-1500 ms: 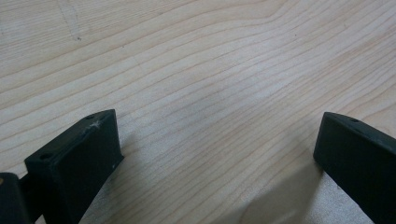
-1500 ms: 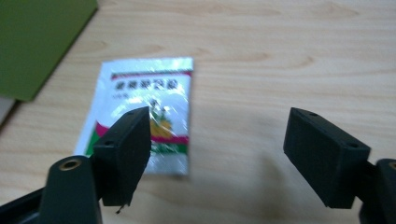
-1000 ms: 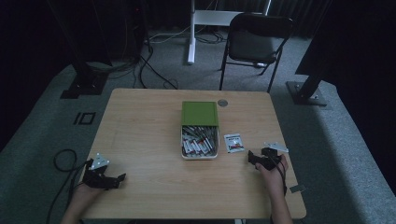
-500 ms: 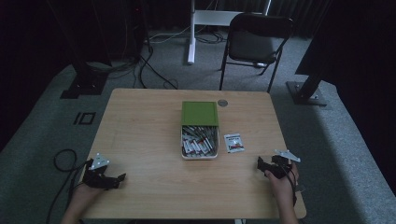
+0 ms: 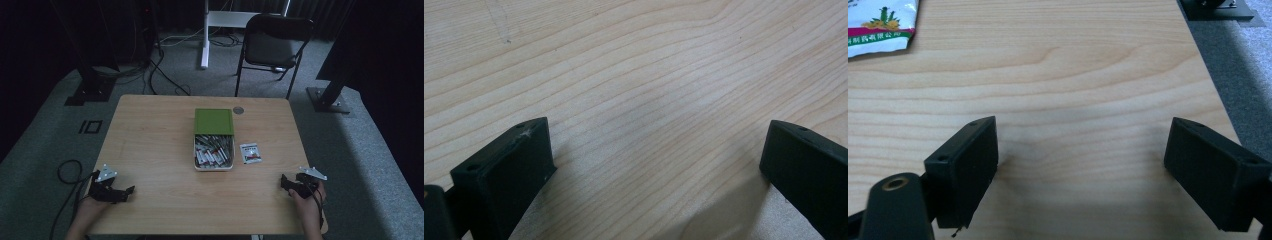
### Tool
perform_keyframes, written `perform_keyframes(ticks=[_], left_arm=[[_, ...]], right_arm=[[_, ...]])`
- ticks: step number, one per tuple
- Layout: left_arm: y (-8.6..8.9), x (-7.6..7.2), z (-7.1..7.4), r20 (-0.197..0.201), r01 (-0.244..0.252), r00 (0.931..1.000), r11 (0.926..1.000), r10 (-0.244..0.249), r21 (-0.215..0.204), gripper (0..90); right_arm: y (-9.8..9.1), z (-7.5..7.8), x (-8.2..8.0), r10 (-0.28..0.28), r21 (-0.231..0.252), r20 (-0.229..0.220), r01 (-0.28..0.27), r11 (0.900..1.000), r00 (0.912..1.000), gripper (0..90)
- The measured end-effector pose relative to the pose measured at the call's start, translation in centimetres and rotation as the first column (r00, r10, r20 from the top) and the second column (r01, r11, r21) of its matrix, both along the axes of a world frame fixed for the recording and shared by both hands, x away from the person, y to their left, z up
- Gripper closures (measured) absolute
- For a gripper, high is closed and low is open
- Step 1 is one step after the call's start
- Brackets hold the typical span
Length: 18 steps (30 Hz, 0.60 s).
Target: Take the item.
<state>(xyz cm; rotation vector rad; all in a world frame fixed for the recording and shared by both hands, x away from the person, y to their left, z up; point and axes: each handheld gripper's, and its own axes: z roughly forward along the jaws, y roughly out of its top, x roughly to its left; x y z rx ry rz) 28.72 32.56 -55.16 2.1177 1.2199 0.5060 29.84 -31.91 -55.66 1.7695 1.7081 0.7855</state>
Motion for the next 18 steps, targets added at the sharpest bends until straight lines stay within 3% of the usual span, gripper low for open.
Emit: perform_keyframes(ticks=[8, 15, 18], left_arm=[[0.0, 0.0, 0.0, 0.000, 0.000, 1.0000, 1.0000, 0.000, 0.000, 1.5], [0.0, 0.0, 0.0, 0.000, 0.001, 1.0000, 1.0000, -0.001, 0.001, 1.4], [0.0, 0.0, 0.0, 0.000, 0.001, 1.0000, 1.0000, -0.001, 0.001, 1.5]], right_arm=[[-0.5, -0.1, -1.0, 0.000, 0.012, -0.002, 0.000, 0.9999, 1.0000, 14.3], [-0.5, -0.1, -1.2, 0.004, -0.011, -0.013, -0.004, 0.9999, 0.9999, 14.0], [-0.4, -0.1, -1.2, 0.032, -0.013, -0.012, -0.032, 0.9994, 0.9994, 13.6]])
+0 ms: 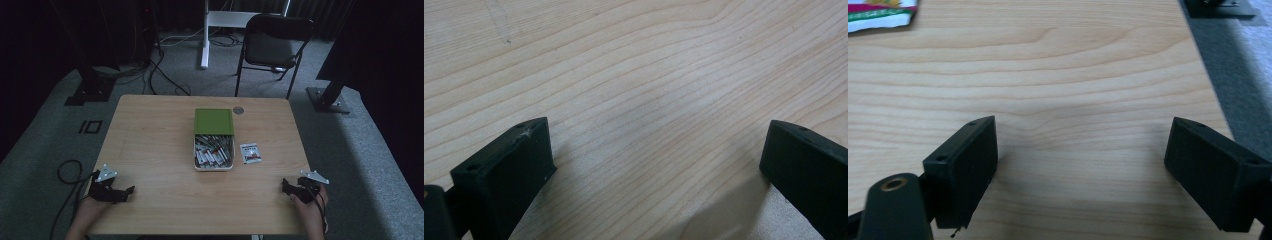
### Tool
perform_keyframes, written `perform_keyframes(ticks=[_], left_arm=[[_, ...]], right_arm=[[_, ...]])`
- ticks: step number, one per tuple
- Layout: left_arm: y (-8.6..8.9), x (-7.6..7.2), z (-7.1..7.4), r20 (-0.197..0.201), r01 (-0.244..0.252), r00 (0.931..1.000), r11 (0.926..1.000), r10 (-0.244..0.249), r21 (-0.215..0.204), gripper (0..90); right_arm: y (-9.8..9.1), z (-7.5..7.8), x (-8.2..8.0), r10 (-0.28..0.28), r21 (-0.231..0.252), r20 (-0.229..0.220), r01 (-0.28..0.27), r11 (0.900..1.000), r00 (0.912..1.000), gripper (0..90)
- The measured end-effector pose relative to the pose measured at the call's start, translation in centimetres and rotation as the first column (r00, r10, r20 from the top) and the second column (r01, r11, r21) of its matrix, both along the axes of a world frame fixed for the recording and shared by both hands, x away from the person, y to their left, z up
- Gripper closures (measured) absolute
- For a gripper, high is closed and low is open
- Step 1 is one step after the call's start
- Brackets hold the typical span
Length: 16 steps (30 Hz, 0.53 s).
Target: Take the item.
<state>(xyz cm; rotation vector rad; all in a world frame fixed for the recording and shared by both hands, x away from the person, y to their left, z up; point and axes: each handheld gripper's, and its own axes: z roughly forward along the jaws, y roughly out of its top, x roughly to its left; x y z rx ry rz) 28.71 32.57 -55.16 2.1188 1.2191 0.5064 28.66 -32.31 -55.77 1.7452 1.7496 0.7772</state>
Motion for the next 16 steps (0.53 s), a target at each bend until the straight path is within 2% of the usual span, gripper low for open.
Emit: perform_keyframes(ticks=[16], left_arm=[[0.00, 0.00, 0.00, 0.000, 0.000, 1.0000, 1.0000, 0.000, 0.000, 1.5]], right_arm=[[0.07, 0.00, -0.03, 0.012, 0.001, -0.002, -0.012, 0.9999, 0.9999, 13.0]])
